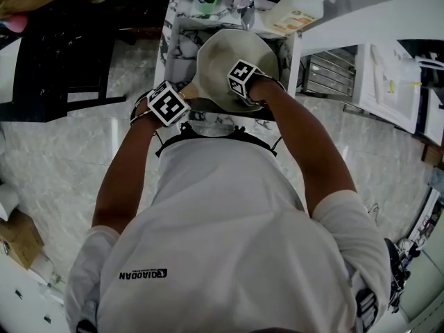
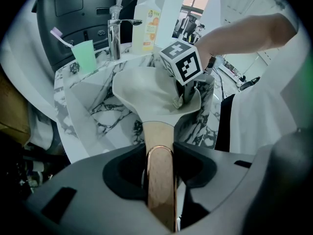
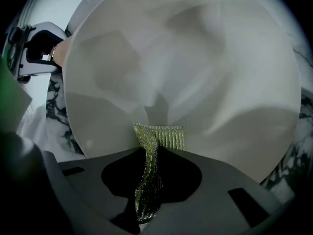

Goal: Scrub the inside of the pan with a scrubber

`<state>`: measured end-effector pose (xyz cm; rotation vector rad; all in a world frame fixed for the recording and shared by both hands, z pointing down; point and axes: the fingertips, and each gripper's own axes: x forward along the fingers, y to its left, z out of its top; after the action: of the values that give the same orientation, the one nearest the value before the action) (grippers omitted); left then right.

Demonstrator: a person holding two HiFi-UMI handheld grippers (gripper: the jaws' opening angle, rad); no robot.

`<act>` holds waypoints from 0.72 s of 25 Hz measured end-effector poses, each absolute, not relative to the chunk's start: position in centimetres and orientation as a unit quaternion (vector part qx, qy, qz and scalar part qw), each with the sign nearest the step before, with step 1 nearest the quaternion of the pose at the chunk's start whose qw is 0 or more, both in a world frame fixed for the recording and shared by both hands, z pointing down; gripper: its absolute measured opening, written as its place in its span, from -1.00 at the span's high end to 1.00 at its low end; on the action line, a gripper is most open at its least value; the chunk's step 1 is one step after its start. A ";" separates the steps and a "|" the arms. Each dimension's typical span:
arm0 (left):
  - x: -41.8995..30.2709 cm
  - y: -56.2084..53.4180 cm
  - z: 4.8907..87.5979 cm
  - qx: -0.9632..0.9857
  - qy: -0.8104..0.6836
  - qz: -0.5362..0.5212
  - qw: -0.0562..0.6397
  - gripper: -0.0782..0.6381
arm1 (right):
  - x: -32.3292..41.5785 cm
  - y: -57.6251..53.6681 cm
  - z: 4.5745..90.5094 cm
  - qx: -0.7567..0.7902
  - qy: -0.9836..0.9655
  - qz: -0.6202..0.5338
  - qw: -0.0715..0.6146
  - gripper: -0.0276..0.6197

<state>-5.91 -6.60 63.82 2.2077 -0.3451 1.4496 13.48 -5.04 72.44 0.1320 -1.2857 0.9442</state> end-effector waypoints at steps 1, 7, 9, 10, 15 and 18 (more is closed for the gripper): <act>-5.9 -6.6 63.8 0.805 -0.126 0.529 0.237 0.29 | 13.1 -4.9 72.4 0.061 -0.578 0.433 0.689 0.64; -5.9 -6.7 63.8 0.805 -0.126 0.530 0.235 0.29 | 11.0 -4.5 71.7 0.078 -0.588 0.510 0.623 0.64; -5.9 -6.7 63.9 0.805 -0.126 0.530 0.236 0.29 | 10.5 -4.5 71.5 0.083 -0.592 0.534 0.598 0.64; -5.9 -6.6 63.9 0.804 -0.125 0.531 0.236 0.29 | 10.2 -4.4 71.4 0.086 -0.594 0.546 0.585 0.64; -5.9 -6.6 63.9 0.804 -0.127 0.531 0.236 0.29 | 8.7 -4.6 70.7 0.093 -0.602 0.596 0.523 0.64; -5.8 -6.7 63.9 0.805 -0.126 0.530 0.236 0.29 | 7.9 -4.7 70.3 0.094 -0.605 0.618 0.492 0.64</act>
<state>-5.82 -6.69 63.87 2.2074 -0.3462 1.4525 7.86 -4.72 70.28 0.2269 -1.4687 1.5007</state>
